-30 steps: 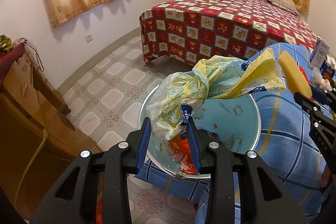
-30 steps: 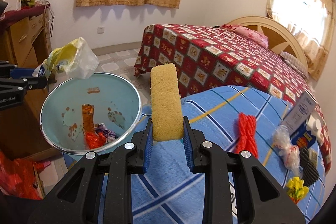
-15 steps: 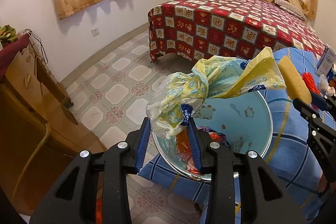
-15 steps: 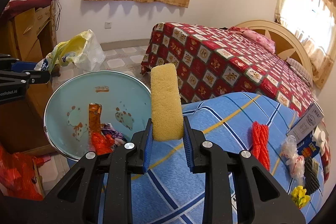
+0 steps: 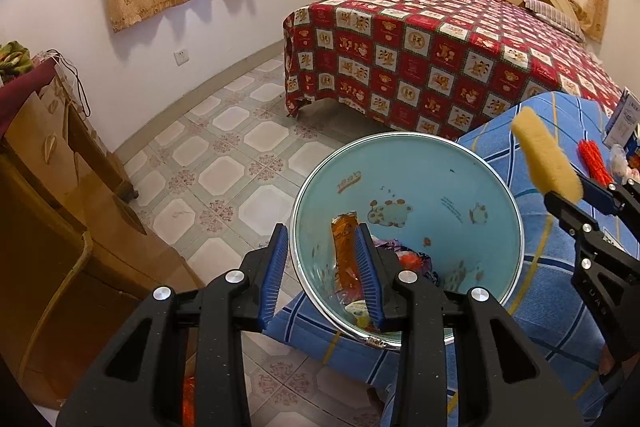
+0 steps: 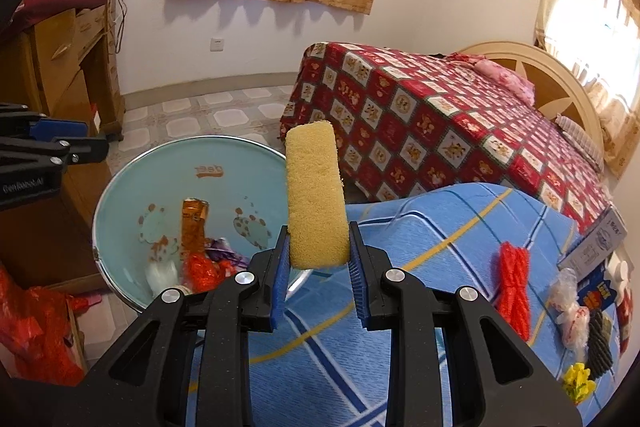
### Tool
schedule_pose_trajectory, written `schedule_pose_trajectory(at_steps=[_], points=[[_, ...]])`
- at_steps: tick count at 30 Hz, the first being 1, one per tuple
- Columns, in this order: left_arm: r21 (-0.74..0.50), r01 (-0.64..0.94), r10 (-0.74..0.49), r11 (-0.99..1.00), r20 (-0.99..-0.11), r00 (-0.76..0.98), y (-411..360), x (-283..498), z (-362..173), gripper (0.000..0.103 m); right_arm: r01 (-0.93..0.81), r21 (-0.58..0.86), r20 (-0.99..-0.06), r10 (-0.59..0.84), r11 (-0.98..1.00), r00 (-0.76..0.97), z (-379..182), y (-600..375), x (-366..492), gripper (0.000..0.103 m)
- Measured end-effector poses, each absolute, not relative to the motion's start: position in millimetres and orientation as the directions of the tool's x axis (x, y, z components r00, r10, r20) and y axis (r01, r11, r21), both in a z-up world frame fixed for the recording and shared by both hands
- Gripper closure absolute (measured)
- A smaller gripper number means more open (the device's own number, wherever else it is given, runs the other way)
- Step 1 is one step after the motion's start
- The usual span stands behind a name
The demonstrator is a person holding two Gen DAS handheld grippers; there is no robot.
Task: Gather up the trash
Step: 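Open both tools over the bin to drop the bag and sponge, then grasp the yellow-green wrapper with the right tool while the left tool grasps the red mesh net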
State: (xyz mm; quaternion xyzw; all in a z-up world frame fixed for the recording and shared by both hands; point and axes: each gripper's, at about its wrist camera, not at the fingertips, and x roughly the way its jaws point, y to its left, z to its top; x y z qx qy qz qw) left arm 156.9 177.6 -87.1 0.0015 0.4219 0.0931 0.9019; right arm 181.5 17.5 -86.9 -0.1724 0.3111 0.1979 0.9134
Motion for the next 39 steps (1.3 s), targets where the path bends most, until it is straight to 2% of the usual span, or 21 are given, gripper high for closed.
schedule_pose_trajectory(at_steps=[1,2,3,7,9,11,15,22,29,35,39], points=[[0.078,-0.169,0.168,0.983,-0.762,0.625,177.9,156.9,-87.5,0.063,-0.481,-0.177,-0.639,0.271,0.859,0.72,-87.1,19.4,181.7,0.069],[0.075,-0.174,0.169,0.982,-0.763,0.624,178.5,156.9,-87.2,0.049,-0.482,-0.175,-0.635,0.276,0.859,0.721,-86.5,19.1,182.2,0.05],[0.076,-0.179,0.173,0.981,-0.76,0.626,178.5,157.8,-87.0,0.04,-0.478,-0.18,-0.625,0.275,0.86,0.731,-85.5,19.1,181.1,0.039],[0.064,-0.189,0.171,0.98,-0.758,0.63,181.6,157.2,-85.2,0.035,-0.477,-0.167,-0.626,0.282,0.863,0.728,-85.9,20.4,179.4,0.038],[0.068,-0.203,0.183,0.977,-0.758,0.626,182.8,156.5,-86.4,0.016,-0.472,-0.158,-0.619,0.285,0.867,0.732,-85.0,18.9,175.2,0.035],[0.078,-0.216,0.197,0.973,-0.763,0.615,182.8,157.2,-89.9,0.011,-0.464,-0.146,-0.614,0.287,0.874,0.735,-83.2,14.3,171.1,0.034],[0.069,-0.214,0.185,0.974,-0.787,0.588,182.2,157.6,-96.6,0.011,-0.446,-0.145,-0.598,0.281,0.883,0.751,-78.6,-1.7,159.0,0.028],[0.064,-0.17,0.157,0.983,-0.773,0.615,163.9,152.8,-97.0,0.011,-0.36,-0.138,-0.596,0.213,0.923,0.774,-73.1,-54.4,134.6,0.024],[0.146,-0.081,0.164,0.986,-0.746,0.645,120.0,153.0,-98.1,0.011,-0.153,-0.127,-0.62,0.042,0.98,0.784,-78.0,-138.3,116.6,0.023],[0.143,-0.008,0.114,0.99,-0.75,0.651,80.1,156.5,-94.4,0.011,0.083,-0.103,-0.645,-0.13,0.991,0.753,-85.9,-220.2,108.8,0.023],[0.135,0.031,0.086,0.99,-0.772,0.63,44.4,168.3,-96.6,0.011,0.165,-0.068,-0.677,-0.167,0.984,0.717,-94.0,-254.5,109.0,0.023]])
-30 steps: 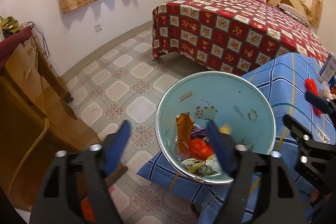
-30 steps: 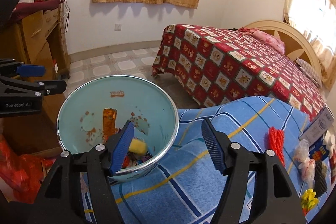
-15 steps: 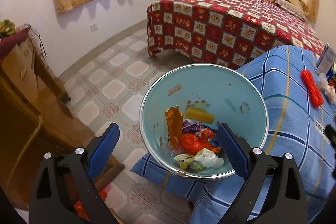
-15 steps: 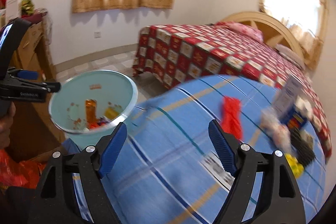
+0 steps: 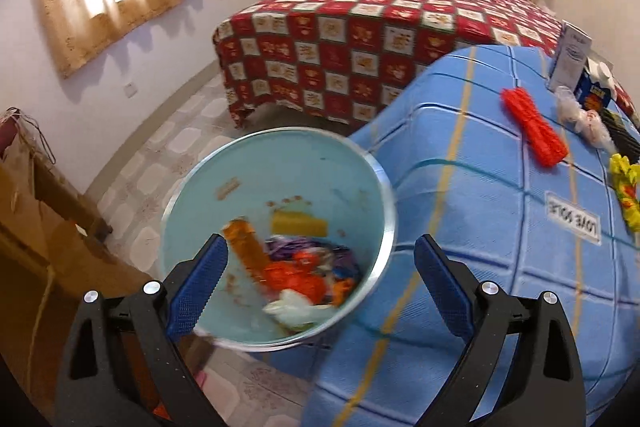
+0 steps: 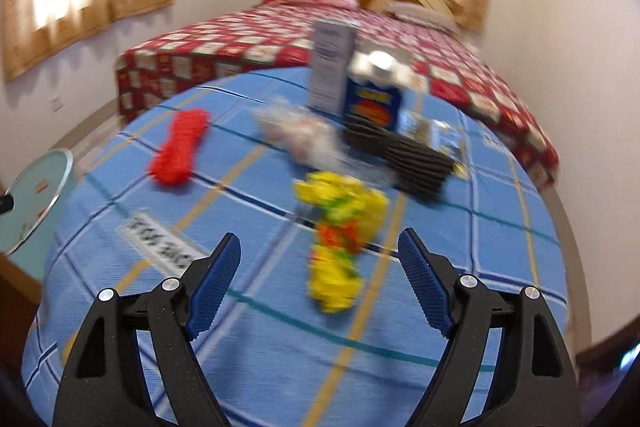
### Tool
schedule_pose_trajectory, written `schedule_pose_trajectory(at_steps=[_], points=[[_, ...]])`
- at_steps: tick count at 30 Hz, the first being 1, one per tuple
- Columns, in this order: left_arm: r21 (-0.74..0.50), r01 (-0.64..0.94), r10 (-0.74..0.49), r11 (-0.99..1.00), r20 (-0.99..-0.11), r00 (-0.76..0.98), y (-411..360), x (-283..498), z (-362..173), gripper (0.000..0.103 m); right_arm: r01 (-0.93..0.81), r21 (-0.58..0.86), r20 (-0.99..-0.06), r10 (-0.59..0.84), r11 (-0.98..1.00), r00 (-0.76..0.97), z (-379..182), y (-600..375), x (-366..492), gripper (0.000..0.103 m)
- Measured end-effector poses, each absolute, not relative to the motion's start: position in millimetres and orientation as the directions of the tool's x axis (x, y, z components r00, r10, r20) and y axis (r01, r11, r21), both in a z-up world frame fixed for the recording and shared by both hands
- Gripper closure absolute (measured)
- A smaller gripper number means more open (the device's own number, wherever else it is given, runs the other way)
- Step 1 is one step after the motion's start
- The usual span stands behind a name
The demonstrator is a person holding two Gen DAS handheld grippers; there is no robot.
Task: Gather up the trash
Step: 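Grasp the yellow-green wrapper with the right tool while the left tool grasps the red mesh net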
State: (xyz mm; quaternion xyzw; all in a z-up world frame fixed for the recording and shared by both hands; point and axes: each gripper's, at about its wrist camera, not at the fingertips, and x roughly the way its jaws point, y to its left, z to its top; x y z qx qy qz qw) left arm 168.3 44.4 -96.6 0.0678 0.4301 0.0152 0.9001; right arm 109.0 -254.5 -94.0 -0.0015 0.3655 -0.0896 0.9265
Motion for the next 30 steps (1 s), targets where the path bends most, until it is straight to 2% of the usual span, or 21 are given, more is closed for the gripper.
schedule_pose_trajectory(at_steps=[8,10,13,14,15,23,30], points=[[0.133,0.081,0.056,0.988,-0.789,0.612,-22.6,189.0,-104.8,0.007,0.195,0.015,-0.732,-0.122,0.981,0.671,-110.6,-295.7,117.9,0.024],[0.128,0.089,0.048,0.988,-0.796,0.604,-32.6,193.2,-107.0,0.007,0.191,0.042,-0.748,-0.095,0.981,0.657,-114.6,-298.3,124.9,0.03],[0.113,0.118,0.021,0.987,-0.804,0.594,-49.6,198.3,-107.8,0.007,0.165,0.084,-0.779,-0.038,0.983,0.626,-121.4,-303.0,128.4,0.055],[0.113,0.123,0.017,0.986,-0.801,0.599,-55.7,198.7,-106.9,0.007,0.161,0.086,-0.781,-0.034,0.983,0.623,-121.5,-302.8,128.2,0.071],[0.114,0.129,0.013,0.985,-0.797,0.604,-60.0,198.4,-105.9,0.008,0.156,0.085,-0.779,-0.032,0.984,0.626,-120.7,-302.7,126.3,0.073],[0.112,0.205,-0.041,0.972,-0.784,0.619,-116.1,213.4,-98.8,0.008,0.173,0.061,-0.693,-0.083,0.983,0.716,-93.4,-313.0,92.9,0.075],[0.115,0.219,-0.041,0.969,-0.799,0.6,-155.0,244.2,-105.4,0.007,0.253,0.062,-0.666,-0.148,0.966,0.731,-84.2,-345.3,90.1,0.075]])
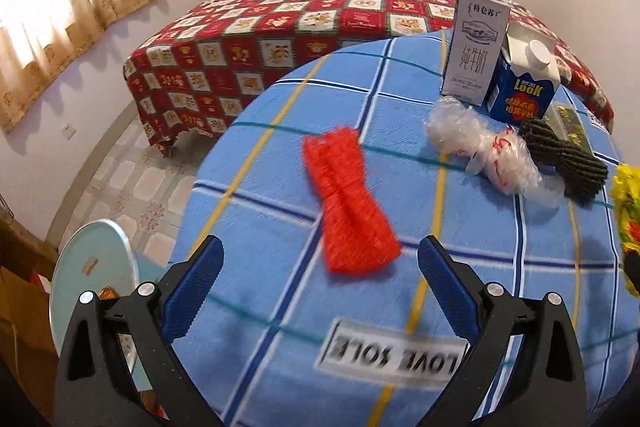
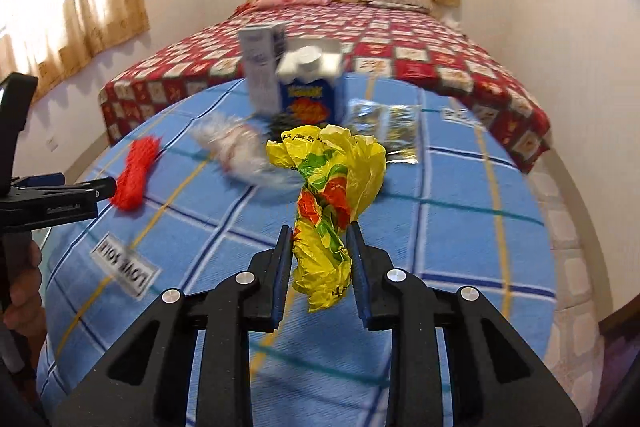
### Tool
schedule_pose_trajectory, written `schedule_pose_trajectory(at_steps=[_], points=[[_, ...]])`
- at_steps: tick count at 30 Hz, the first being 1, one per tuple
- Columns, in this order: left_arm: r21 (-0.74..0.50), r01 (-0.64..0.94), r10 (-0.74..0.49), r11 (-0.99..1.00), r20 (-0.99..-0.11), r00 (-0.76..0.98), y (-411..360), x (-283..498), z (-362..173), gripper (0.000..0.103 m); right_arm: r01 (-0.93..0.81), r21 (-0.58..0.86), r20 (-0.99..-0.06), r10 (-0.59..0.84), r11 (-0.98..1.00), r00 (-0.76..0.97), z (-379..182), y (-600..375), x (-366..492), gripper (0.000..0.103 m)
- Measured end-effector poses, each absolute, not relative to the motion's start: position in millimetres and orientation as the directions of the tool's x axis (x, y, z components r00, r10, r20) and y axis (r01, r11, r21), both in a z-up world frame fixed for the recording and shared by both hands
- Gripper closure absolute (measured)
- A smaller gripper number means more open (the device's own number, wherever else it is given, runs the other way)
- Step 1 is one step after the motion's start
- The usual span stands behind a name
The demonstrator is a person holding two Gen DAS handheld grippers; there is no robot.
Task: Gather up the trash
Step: 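Grasp the yellow-green wrapper with the right tool while the left tool grasps the red mesh net, then carry the red mesh net and yellow-green wrapper in both tools over the bin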
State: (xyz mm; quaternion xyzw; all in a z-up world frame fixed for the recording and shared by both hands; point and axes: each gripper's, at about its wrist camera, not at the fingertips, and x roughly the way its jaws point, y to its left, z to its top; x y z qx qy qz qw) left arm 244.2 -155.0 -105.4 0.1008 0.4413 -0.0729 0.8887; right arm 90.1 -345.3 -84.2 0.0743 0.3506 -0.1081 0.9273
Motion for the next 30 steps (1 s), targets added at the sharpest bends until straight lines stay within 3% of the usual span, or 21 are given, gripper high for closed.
schedule_pose_trajectory(at_steps=[5,7,8,9,11,12,19,30], points=[[0.108,0.207,-0.027,0.972,-0.83,0.557,-168.0,270.2,-124.3,0.009,0.258,0.074,-0.672,-0.143,0.963,0.727,-85.7,-358.7,91.0,0.075],[0.096,0.204,-0.03,0.974,-0.842,0.539,-169.1,275.2,-129.2,0.016,0.242,0.08,-0.675,-0.126,0.967,0.727,-87.5,-358.5,92.3,0.075],[0.087,0.208,-0.036,0.974,-0.851,0.524,-168.6,277.9,-132.8,0.027,0.238,0.083,-0.675,-0.121,0.968,0.727,-87.8,-358.8,92.8,0.075],[0.077,0.214,-0.042,0.974,-0.863,0.504,-168.0,279.4,-136.6,0.045,0.23,0.086,-0.675,-0.113,0.969,0.729,-88.6,-357.4,93.5,0.075],[0.037,0.23,-0.079,0.973,-0.875,0.477,-163.7,277.3,-139.9,0.064,0.216,0.088,-0.674,-0.102,0.972,0.732,-90.0,-352.6,94.9,0.075],[0.042,0.234,-0.078,0.971,-0.873,0.482,-162.7,274.2,-138.4,0.081,0.205,0.088,-0.673,-0.094,0.975,0.734,-90.6,-347.7,95.7,0.075],[0.036,0.27,-0.116,0.962,-0.843,0.525,-132.4,237.9,-114.9,0.082,0.129,0.059,-0.67,-0.057,0.99,0.74,-92.1,-312.3,106.1,0.075],[0.097,0.207,-0.049,0.973,-0.797,0.603,-57.1,187.5,-96.5,0.081,-0.007,0.012,-0.661,0.013,1.0,0.75,-90.8,-241.4,131.4,0.075]])
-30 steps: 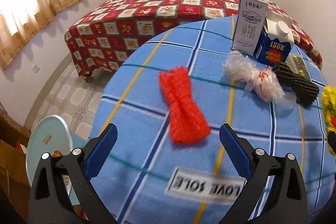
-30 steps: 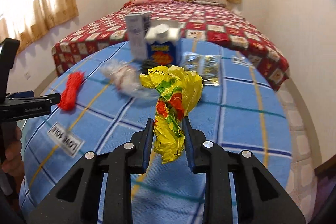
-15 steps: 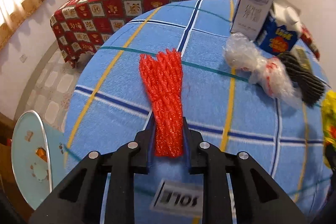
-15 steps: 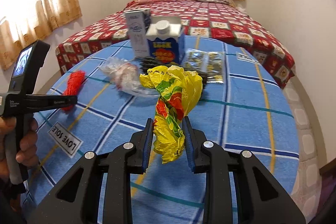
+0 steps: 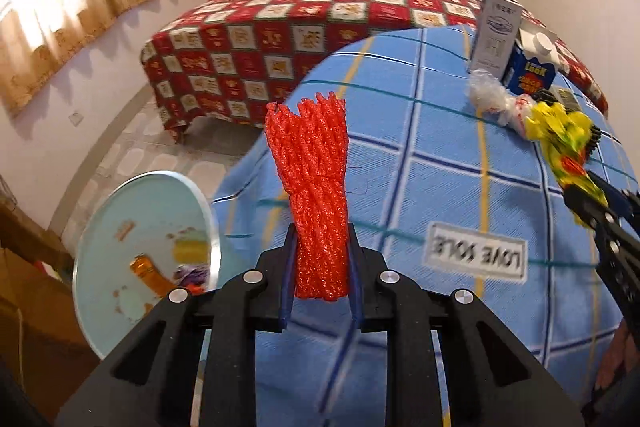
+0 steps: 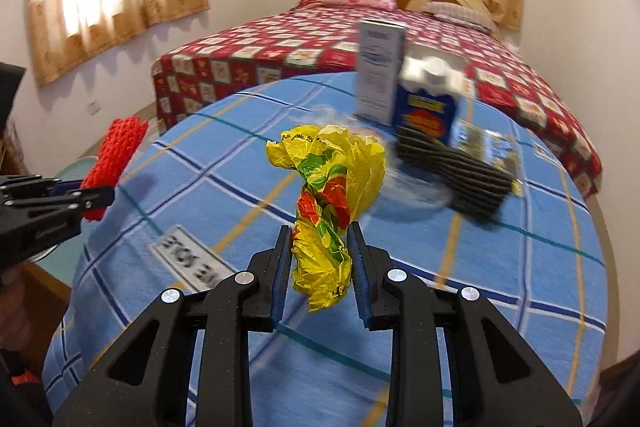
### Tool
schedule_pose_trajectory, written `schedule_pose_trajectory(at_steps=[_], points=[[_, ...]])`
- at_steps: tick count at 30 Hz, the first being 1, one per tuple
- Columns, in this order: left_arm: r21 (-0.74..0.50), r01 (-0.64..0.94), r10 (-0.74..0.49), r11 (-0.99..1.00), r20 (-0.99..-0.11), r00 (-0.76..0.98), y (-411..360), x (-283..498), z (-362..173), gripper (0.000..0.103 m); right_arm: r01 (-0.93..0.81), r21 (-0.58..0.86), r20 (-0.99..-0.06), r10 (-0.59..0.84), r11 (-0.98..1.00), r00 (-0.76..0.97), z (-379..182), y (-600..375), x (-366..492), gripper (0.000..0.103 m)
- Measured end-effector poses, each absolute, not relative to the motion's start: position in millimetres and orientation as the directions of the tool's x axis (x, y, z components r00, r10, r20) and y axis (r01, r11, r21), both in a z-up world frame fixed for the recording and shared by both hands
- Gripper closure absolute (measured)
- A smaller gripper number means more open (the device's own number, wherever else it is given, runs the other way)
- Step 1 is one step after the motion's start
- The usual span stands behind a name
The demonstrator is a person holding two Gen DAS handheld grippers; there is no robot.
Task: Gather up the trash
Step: 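Carry the red mesh net and yellow-green wrapper in both tools over the bin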
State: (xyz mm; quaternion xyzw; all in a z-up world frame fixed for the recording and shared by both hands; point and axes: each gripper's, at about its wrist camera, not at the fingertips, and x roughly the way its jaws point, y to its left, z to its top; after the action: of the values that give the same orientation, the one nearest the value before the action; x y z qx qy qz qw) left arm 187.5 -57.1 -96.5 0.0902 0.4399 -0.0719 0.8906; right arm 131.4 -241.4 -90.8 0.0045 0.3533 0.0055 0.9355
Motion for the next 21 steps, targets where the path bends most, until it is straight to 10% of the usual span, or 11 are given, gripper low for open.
schedule_pose_trajectory(at_steps=[21], points=[[0.112,0.046,0.055,0.993,-0.753,0.655,48.8,158.8,-82.7,0.081,-0.221,-0.067,-0.634,0.13,0.973,0.762,-83.2,-124.7,163.0,0.075]])
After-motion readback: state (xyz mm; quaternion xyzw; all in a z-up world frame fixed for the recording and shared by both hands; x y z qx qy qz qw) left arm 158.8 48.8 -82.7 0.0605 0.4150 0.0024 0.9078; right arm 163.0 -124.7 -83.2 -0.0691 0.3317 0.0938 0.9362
